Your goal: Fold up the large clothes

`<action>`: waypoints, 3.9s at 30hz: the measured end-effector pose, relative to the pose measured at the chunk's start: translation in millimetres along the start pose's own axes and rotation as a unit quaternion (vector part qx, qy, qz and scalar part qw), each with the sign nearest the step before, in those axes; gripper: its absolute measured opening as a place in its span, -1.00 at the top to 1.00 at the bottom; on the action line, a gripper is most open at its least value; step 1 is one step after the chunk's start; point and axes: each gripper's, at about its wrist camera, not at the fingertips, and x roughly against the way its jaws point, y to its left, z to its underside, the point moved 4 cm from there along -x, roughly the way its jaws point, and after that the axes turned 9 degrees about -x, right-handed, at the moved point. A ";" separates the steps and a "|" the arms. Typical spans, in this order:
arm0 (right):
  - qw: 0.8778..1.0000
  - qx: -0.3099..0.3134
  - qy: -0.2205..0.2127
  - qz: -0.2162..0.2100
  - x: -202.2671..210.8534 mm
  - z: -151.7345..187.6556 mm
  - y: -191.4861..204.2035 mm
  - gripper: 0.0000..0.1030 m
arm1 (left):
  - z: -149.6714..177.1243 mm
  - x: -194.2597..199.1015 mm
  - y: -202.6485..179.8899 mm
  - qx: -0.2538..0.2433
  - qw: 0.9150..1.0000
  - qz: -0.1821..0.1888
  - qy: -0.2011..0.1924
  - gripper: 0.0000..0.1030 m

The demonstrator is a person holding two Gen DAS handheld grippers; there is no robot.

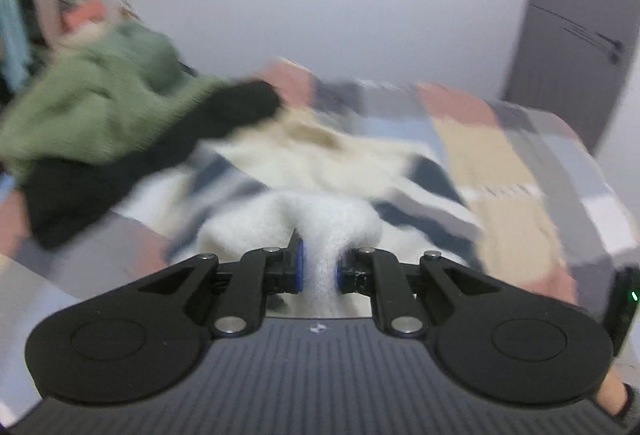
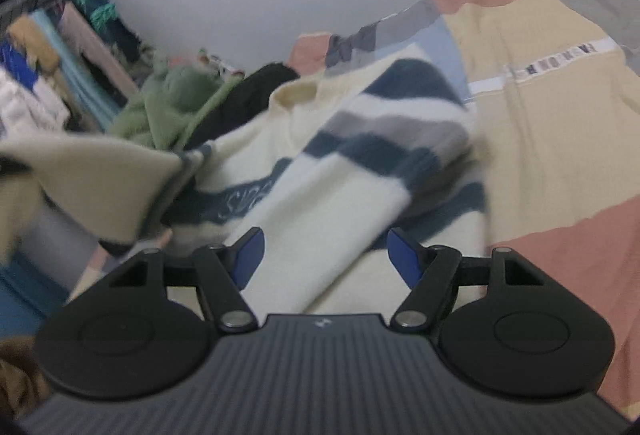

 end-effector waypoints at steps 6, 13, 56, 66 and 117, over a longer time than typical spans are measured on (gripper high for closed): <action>1.000 -0.021 -0.010 0.007 8.1 -5.7 -20.9 -0.38 | 66.6 -66.9 -66.2 0.015 0.996 0.055 0.067 0.70; 0.999 -0.035 0.007 -0.008 3.9 -4.2 -25.8 -0.39 | 110.7 -105.6 -65.1 0.029 0.991 0.083 0.104 0.64; 0.984 0.147 0.062 0.076 -36.0 41.6 39.9 0.68 | 157.4 -69.5 75.3 0.120 0.988 0.094 0.007 -0.29; 0.992 0.075 0.068 0.080 -31.6 49.2 21.6 0.10 | 162.2 -64.4 86.7 0.130 0.989 0.069 0.010 -0.29; 0.976 -0.169 0.103 -0.091 58.3 101.8 2.2 -0.64 | 231.1 -39.7 160.7 0.362 0.926 0.095 0.039 -0.55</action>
